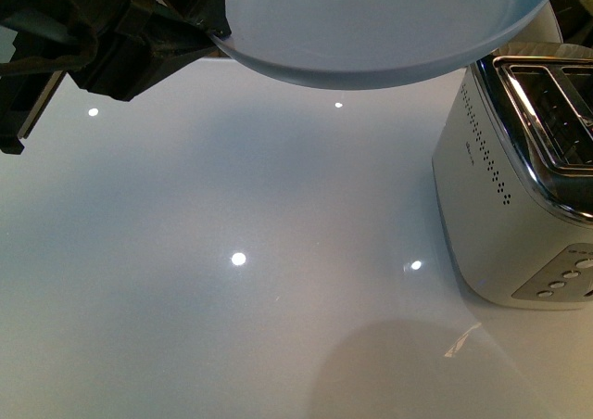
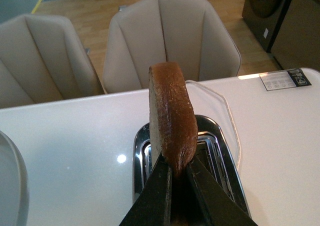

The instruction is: Left arm holds plate, right arm toasts bread

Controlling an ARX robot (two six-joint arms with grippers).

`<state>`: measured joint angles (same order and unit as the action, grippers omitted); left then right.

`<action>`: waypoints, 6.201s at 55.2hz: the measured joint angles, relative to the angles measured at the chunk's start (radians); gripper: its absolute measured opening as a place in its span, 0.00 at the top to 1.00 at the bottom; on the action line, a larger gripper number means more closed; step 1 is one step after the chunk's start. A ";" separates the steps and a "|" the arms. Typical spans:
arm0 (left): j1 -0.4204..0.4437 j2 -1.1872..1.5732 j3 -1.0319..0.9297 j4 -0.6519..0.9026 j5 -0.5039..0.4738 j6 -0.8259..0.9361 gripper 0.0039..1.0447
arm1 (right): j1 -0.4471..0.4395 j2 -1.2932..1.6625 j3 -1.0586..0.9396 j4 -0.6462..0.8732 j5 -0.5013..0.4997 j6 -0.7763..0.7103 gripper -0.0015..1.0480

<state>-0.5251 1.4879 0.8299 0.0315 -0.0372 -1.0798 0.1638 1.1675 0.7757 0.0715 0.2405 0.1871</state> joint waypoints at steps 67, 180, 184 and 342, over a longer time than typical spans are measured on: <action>0.000 0.000 0.000 0.000 0.000 0.000 0.97 | 0.016 0.186 -0.094 0.162 0.045 -0.053 0.97; 0.000 0.000 0.000 0.000 0.000 0.000 0.97 | 0.031 -0.118 -0.322 0.080 0.056 -0.016 0.09; 0.000 0.000 0.000 0.000 0.000 0.000 0.97 | 0.026 -0.168 -0.340 0.096 0.047 -0.024 0.10; -0.002 -0.004 0.000 0.000 0.000 -0.006 0.97 | -0.161 -1.161 -0.758 -0.070 -0.240 -0.184 0.09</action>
<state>-0.5274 1.4841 0.8295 0.0319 -0.0368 -1.0859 0.0032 0.0063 0.0181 0.0013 0.0010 0.0032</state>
